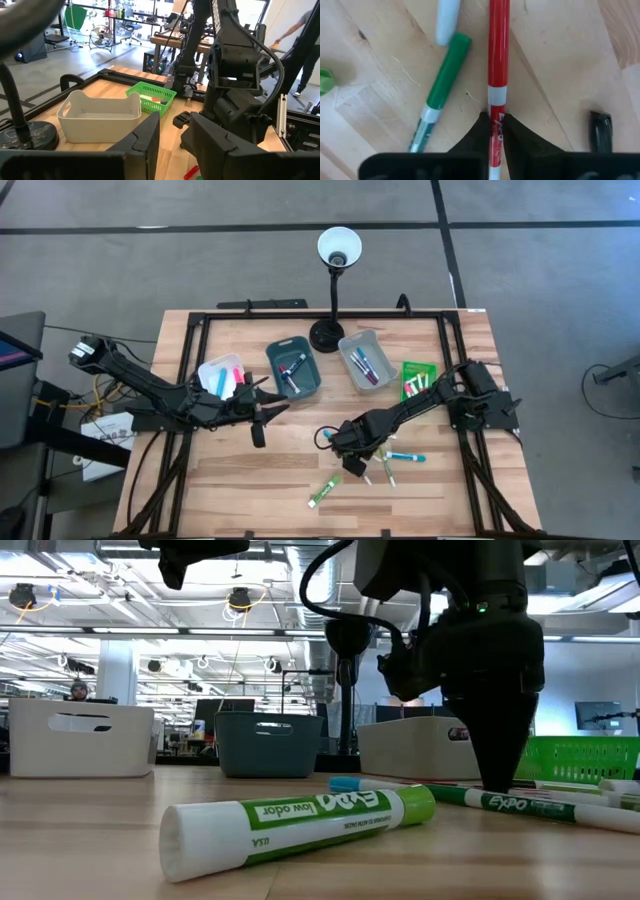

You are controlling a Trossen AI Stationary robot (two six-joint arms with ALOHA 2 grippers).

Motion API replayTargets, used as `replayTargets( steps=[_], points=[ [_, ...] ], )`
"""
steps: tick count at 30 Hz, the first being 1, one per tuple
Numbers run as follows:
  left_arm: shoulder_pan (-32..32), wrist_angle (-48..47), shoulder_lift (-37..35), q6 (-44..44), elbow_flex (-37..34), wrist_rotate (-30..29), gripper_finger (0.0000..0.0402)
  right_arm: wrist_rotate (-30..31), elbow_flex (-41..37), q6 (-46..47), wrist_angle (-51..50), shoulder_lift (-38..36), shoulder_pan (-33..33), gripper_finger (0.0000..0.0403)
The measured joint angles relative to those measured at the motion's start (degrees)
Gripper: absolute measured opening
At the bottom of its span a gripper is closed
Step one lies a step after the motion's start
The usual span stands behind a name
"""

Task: Pick & Place Markers
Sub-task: Put the red small marker pen into the gray bin

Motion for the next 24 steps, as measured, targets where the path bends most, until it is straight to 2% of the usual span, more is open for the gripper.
replayTargets(
  steps=[3,5,10,14,20,24],
  points=[
    [-0.02,0.03,0.00,0.02,0.00,0.00,0.0104,1.63,1.79,-1.13,-2.04,-2.02,-1.04,0.0034],
    [0.00,0.01,0.00,0.01,0.00,-0.01,0.0104,5.12,4.10,-3.33,-3.70,-5.09,-1.68,0.0036],
    [-0.02,0.04,0.00,0.02,0.00,-0.02,0.0104,17.40,6.79,-5.24,-13.27,-11.18,-5.03,0.0013],
    [-0.02,0.07,0.00,0.02,0.00,-0.02,0.0104,29.60,6.34,-1.71,-14.76,-16.32,-10.52,0.0017],
    [-0.02,0.08,0.00,0.00,0.00,-0.02,0.0104,30.56,5.11,-4.30,-12.25,-16.91,-22.43,0.0042],
    [-0.02,0.08,0.00,0.02,0.00,-0.02,0.0104,24.50,4.25,-9.73,-9.72,-12.57,-29.11,0.0024]
  ],
)
